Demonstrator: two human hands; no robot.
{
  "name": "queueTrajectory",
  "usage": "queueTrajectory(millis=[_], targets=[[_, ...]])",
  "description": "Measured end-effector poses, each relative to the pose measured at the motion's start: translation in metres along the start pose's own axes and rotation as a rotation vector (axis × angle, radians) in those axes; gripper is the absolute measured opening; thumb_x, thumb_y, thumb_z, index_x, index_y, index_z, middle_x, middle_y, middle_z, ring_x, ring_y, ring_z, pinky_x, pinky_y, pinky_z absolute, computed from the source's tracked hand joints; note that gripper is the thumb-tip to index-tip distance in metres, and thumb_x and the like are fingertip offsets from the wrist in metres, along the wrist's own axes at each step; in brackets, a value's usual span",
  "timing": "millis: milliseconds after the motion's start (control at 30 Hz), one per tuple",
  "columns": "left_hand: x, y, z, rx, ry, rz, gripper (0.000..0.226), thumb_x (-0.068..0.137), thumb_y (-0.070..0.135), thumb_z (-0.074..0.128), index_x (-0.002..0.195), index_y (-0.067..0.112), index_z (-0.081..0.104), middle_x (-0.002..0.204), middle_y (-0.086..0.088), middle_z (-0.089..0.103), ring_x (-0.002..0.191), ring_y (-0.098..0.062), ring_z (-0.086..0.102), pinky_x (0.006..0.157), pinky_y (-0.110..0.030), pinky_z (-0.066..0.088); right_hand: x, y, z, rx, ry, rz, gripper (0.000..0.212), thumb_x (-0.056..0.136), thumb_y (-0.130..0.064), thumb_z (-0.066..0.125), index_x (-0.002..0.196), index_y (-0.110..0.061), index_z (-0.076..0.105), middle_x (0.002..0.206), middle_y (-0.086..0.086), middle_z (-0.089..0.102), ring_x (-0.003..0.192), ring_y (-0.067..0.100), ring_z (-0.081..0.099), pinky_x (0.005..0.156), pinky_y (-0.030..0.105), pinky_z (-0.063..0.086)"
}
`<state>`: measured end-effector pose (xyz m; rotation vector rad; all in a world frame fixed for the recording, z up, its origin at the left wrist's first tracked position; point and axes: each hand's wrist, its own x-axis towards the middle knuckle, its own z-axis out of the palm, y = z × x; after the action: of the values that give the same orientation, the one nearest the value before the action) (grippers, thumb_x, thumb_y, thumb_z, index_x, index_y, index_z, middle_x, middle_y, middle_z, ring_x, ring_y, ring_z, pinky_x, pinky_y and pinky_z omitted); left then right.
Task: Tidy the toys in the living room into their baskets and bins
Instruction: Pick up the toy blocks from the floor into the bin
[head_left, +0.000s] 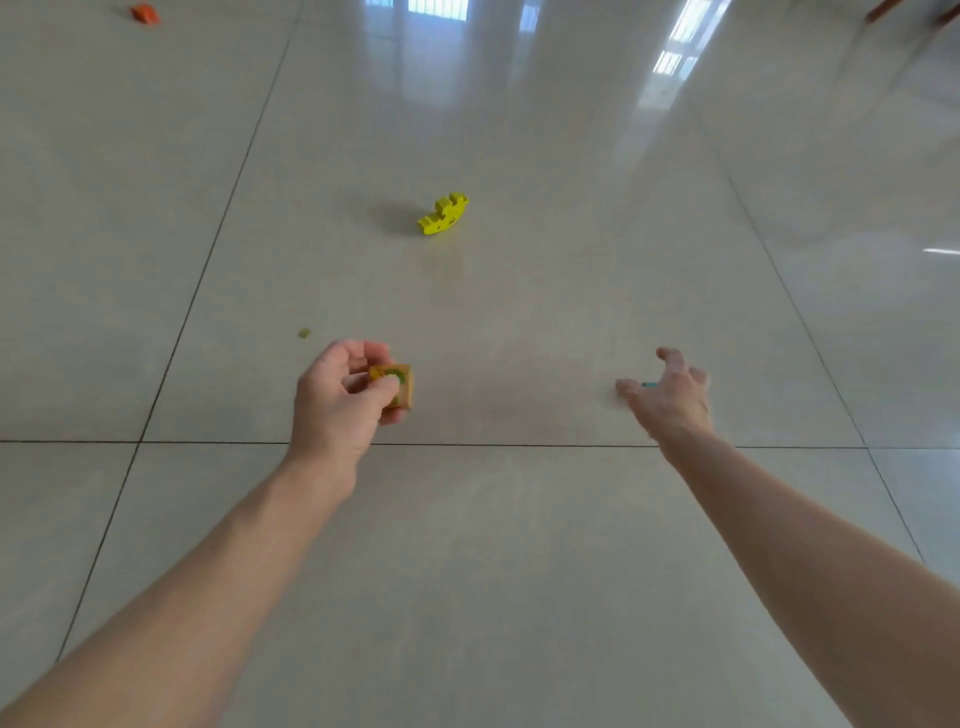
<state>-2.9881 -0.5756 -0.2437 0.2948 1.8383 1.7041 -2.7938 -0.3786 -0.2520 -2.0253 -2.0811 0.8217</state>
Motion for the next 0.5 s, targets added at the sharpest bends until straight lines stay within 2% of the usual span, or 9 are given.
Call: queueTrajectory(millis=[67, 133, 167, 233, 300, 367, 433, 500], targets=[[-0.005, 0.007, 0.004, -0.149, -0.054, -0.074, 0.027, 0.083, -0.009, 0.058, 0.081, 0.017, 0.054, 0.087, -0.001, 0.054, 0.070, -0.020, 0.059, 0.052, -0.021, 0.055, 0.008, 0.012, -0.002, 0.021, -0.056, 0.093, 0.072, 0.084, -0.035, 0.062, 0.144, -0.028, 0.024, 0.140, 0.014, 0.027, 0.088, 0.029, 0.051, 0.087, 0.045, 0.051], [-0.007, 0.010, 0.002, -0.213, -0.080, -0.141, 0.023, 0.082, -0.005, 0.061, 0.082, 0.016, 0.052, 0.087, -0.001, 0.051, 0.070, -0.020, 0.058, 0.054, -0.023, 0.056, 0.010, 0.020, 0.001, 0.066, -0.101, 0.155, 0.074, 0.083, -0.040, 0.064, 0.144, -0.027, 0.025, 0.135, 0.016, 0.029, 0.088, 0.029, 0.048, 0.080, 0.040, 0.052], [-0.008, 0.011, -0.001, -0.222, -0.082, -0.169, 0.023, 0.082, -0.005, 0.062, 0.082, 0.016, 0.052, 0.087, -0.001, 0.049, 0.071, -0.019, 0.057, 0.053, -0.023, 0.055, 0.011, 0.021, 0.004, 0.056, -0.111, 0.163, 0.070, 0.082, -0.041, 0.065, 0.140, -0.025, 0.031, 0.133, 0.016, 0.030, 0.088, 0.030, 0.048, 0.080, 0.040, 0.051], [-0.010, 0.011, -0.006, -0.221, -0.077, -0.213, 0.023, 0.082, -0.006, 0.060, 0.083, 0.015, 0.051, 0.087, -0.003, 0.049, 0.074, -0.019, 0.056, 0.049, -0.022, 0.055, 0.011, 0.020, 0.009, -0.031, -0.091, 0.142, 0.049, 0.080, -0.040, 0.067, 0.119, -0.019, 0.046, 0.126, 0.014, 0.032, 0.085, 0.032, 0.053, 0.086, 0.044, 0.051], [-0.010, 0.010, -0.014, -0.218, -0.055, -0.246, 0.021, 0.084, -0.003, 0.059, 0.083, 0.015, 0.050, 0.086, -0.003, 0.051, 0.076, -0.021, 0.058, 0.044, -0.021, 0.052, 0.010, 0.008, 0.016, -0.070, -0.073, 0.099, 0.025, 0.080, -0.031, 0.064, 0.096, -0.016, 0.051, 0.118, 0.013, 0.037, 0.077, 0.031, 0.055, 0.084, 0.043, 0.051], [-0.008, 0.012, -0.021, -0.208, -0.030, -0.281, 0.014, 0.087, 0.008, 0.060, 0.082, 0.017, 0.050, 0.079, -0.002, 0.054, 0.074, -0.019, 0.061, 0.040, -0.019, 0.047, 0.008, -0.014, 0.028, -0.058, -0.098, -0.007, 0.016, 0.076, -0.024, 0.061, 0.088, -0.018, 0.053, 0.114, 0.012, 0.045, 0.079, 0.031, 0.058, 0.079, 0.039, 0.053], [-0.004, 0.013, -0.032, -0.161, -0.008, -0.309, 0.013, 0.087, 0.022, 0.061, 0.080, 0.020, 0.050, 0.065, 0.001, 0.058, 0.068, -0.015, 0.063, 0.036, -0.015, 0.040, 0.007, -0.043, 0.045, -0.002, -0.158, -0.154, 0.023, 0.072, -0.022, 0.064, 0.092, -0.019, 0.054, 0.113, 0.012, 0.051, 0.083, 0.027, 0.058, 0.077, 0.037, 0.053], [0.001, 0.015, -0.046, -0.111, 0.010, -0.322, 0.013, 0.087, 0.026, 0.061, 0.079, 0.023, 0.051, 0.059, 0.002, 0.061, 0.058, -0.009, 0.064, 0.035, -0.013, 0.033, 0.007, -0.076, 0.061, 0.054, -0.231, -0.275, 0.038, 0.073, -0.019, 0.067, 0.108, -0.018, 0.055, 0.118, 0.012, 0.049, 0.088, 0.022, 0.052, 0.080, 0.036, 0.052]])
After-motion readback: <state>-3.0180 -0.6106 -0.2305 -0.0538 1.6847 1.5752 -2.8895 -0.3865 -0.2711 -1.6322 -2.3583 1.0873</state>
